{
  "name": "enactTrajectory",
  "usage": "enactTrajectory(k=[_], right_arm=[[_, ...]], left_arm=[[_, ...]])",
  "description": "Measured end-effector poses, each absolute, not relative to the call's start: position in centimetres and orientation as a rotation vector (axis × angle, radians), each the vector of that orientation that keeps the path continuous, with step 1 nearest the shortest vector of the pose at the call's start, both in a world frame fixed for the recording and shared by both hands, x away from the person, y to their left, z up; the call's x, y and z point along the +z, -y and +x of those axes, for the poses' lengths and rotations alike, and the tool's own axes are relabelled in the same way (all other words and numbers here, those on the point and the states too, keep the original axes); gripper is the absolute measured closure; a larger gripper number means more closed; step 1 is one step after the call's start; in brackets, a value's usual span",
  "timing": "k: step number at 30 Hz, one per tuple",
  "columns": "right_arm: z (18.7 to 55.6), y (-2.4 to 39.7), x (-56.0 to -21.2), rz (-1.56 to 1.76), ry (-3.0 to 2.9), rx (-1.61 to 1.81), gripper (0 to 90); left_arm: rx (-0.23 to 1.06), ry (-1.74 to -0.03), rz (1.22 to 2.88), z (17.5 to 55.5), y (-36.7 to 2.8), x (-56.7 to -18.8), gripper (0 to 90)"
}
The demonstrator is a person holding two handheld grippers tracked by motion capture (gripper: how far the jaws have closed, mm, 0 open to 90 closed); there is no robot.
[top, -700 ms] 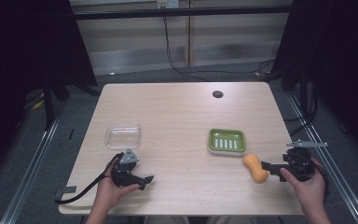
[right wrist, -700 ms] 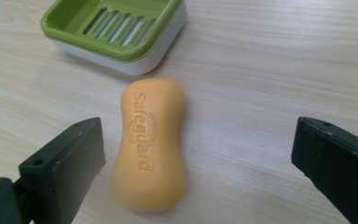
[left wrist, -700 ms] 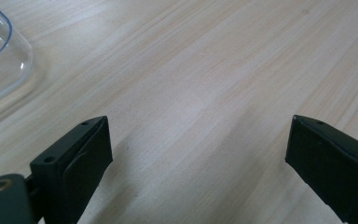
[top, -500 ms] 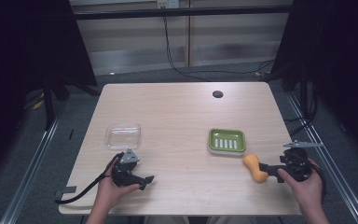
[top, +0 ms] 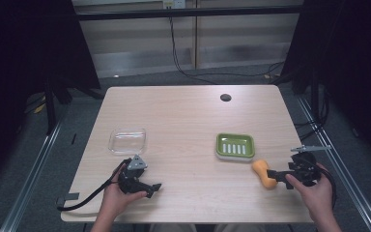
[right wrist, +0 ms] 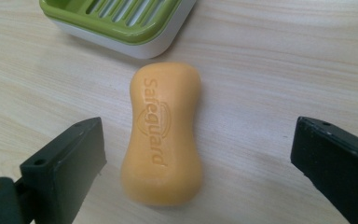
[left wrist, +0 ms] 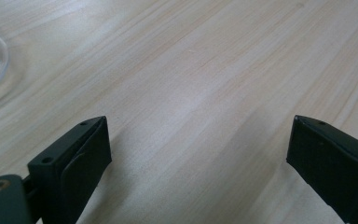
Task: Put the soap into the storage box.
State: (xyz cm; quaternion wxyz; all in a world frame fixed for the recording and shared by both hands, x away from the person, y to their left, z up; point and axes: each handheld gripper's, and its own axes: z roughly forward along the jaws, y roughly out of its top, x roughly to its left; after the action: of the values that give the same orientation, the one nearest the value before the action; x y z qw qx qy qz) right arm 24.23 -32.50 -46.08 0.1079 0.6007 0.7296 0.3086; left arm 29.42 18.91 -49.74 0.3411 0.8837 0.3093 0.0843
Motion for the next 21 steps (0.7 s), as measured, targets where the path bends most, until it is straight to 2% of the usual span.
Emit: enactTrajectory(k=[21], right_arm=[[25.6, 31.0, -46.1, 1.788, -2.217, 0.823, 4.7]], left_arm=[[0.224, -0.797, 2.329, 29.5, -18.6, -49.9, 6.1]])
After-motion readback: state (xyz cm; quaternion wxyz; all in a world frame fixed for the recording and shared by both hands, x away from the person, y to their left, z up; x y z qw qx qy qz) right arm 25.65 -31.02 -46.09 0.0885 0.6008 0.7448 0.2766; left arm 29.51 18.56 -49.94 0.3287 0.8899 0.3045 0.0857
